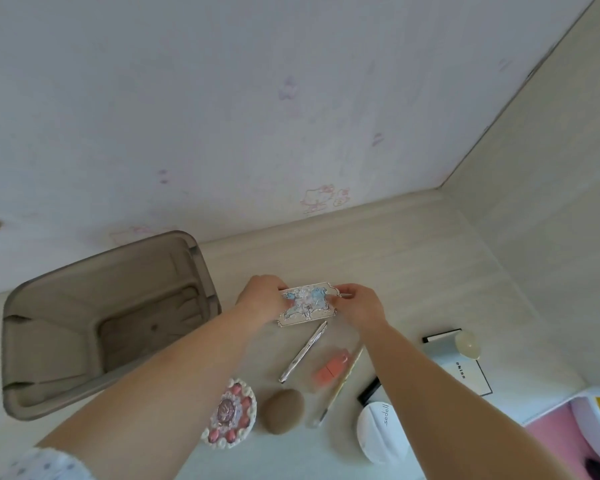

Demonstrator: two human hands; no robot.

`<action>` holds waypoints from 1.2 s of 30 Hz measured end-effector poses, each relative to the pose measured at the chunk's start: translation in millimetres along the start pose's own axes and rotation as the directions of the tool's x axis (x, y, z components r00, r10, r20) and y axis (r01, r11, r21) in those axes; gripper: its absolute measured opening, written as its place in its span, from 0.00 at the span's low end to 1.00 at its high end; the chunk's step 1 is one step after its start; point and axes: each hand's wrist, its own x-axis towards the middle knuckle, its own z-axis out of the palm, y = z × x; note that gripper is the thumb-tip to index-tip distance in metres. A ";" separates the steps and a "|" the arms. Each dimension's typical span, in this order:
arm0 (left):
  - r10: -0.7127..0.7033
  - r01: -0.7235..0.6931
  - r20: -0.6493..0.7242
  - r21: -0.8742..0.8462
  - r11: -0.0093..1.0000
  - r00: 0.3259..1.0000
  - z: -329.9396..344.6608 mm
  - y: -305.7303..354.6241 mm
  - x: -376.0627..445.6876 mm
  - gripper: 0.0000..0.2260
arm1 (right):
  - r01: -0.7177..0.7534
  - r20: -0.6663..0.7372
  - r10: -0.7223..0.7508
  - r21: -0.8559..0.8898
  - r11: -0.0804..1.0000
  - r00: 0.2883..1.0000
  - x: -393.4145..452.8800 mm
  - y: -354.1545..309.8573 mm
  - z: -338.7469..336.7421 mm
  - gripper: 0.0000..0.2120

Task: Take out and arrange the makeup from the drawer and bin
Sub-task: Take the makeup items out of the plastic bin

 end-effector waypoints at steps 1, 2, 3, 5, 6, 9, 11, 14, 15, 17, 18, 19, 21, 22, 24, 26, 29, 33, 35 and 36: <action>0.006 -0.006 -0.019 -0.009 1.000 1.000 0.3 -0.8 -0.1 0.13 | 0.008 -0.011 -0.008 -0.006 1.000 1.000 -1.3 0.5 0.7 0.14; 0.010 -0.010 -0.033 -0.012 1.000 0.999 1.1 -1.2 -1.2 0.12 | 0.011 -0.020 -0.011 -0.021 1.000 1.000 -3.3 1.2 1.5 0.14; 0.014 -0.015 -0.045 -0.014 1.000 0.999 2.1 -1.3 -2.1 0.12 | 0.015 -0.027 -0.015 -0.033 0.999 1.000 -4.7 2.2 2.5 0.14; 0.018 -0.021 -0.069 -0.044 0.999 0.997 4.9 -2.3 -4.6 0.11 | 0.017 -0.042 -0.019 -0.042 0.999 0.999 -6.6 4.8 4.8 0.15; 0.017 -0.023 -0.082 -0.065 0.998 0.996 6.6 -3.5 -5.1 0.11 | 0.019 -0.049 -0.020 -0.037 0.999 0.999 -7.3 5.3 5.3 0.15; 0.014 -0.023 -0.111 -0.083 0.996 0.994 11.6 -7.2 -5.4 0.13 | 0.032 -0.064 -0.033 -0.028 0.999 0.997 -9.1 6.2 6.4 0.14; 0.007 -0.014 -0.120 -0.054 0.998 0.993 13.2 -7.9 -7.4 0.14 | 0.035 -0.077 -0.037 -0.025 0.999 0.996 -10.8 7.4 7.6 0.13; -0.011 0.003 -0.144 -0.052 0.999 0.990 16.3 -9.2 -12.0 0.15 | 0.026 -0.088 -0.028 -0.018 0.999 0.996 -13.2 9.5 10.2 0.13; -0.026 0.017 -0.148 -0.059 0.998 0.989 17.6 -10.4 -13.8 0.15 | 0.027 -0.088 -0.031 -0.037 0.999 0.996 -12.9 10.5 11.9 0.13; -0.039 0.030 -0.159 -0.061 0.998 0.987 19.7 -11.6 -16.3 0.16 | 0.038 -0.092 -0.045 -0.077 0.996 0.995 -11.9 11.4 13.9 0.13; -0.034 0.025 -0.166 -0.054 0.998 0.985 20.2 -11.4 -17.2 0.17 | 0.043 -0.093 -0.051 -0.092 0.995 0.994 -12.0 10.8 13.7 0.14; -0.026 0.018 -0.173 -0.049 0.999 0.985 20.0 -10.8 -18.3 0.18 | 0.047 -0.092 -0.056 -0.105 0.993 0.994 -11.6 9.9 13.4 0.14; -0.016 0.005 -0.182 -0.060 0.998 0.983 17.6 -9.9 -20.3 0.19 | 0.063 -0.091 -0.075 -0.127 0.990 0.993 -12.8 6.6 11.5 0.15; -0.009 -0.005 -0.186 -0.074 0.997 0.982 15.3 -9.0 -20.9 0.20 | 0.076 -0.101 -0.090 -0.136 0.988 0.991 -13.9 4.5 9.8 0.16; 0.019 -0.043 -0.190 -0.121 0.992 0.982 7.3 -6.7 -23.4 0.19 | 0.123 -0.125 -0.140 -0.139 0.983 0.982 -17.8 -2.2 8.1 0.16; 0.071 -0.112 -0.215 -0.186 0.976 0.974 -5.1 -1.4 -28.9 0.17 | 0.191 -0.128 -0.207 -0.130 0.973 0.970 -24.5 -12.1 6.0 0.15; 0.117 -0.213 -0.284 -0.335 0.918 0.952 -33.3 11.2 -46.3 0.15 | 0.275 -0.108 -0.282 -0.073 0.959 0.953 -35.4 -34.5 5.7 0.13; 0.185 -0.371 -0.373 -0.522 0.768 0.909 -84.7 15.4 -88.9 0.12 | 0.378 -0.060 -0.376 0.037 0.925 0.925 -53.1 -68.2 15.7 0.11; 0.183 -0.403 -0.422 -0.522 0.752 0.888 -109.8 4.4 -111.8 0.11 | 0.408 -0.026 -0.407 0.090 0.909 0.913 -60.4 -80.1 24.4 0.11; 0.161 -0.395 -0.448 -0.500 0.771 0.880 -120.9 -7.3 -123.0 0.11 | 0.416 0.001 -0.418 0.107 0.903 0.908 -65.8 -86.4 30.3 0.12</action>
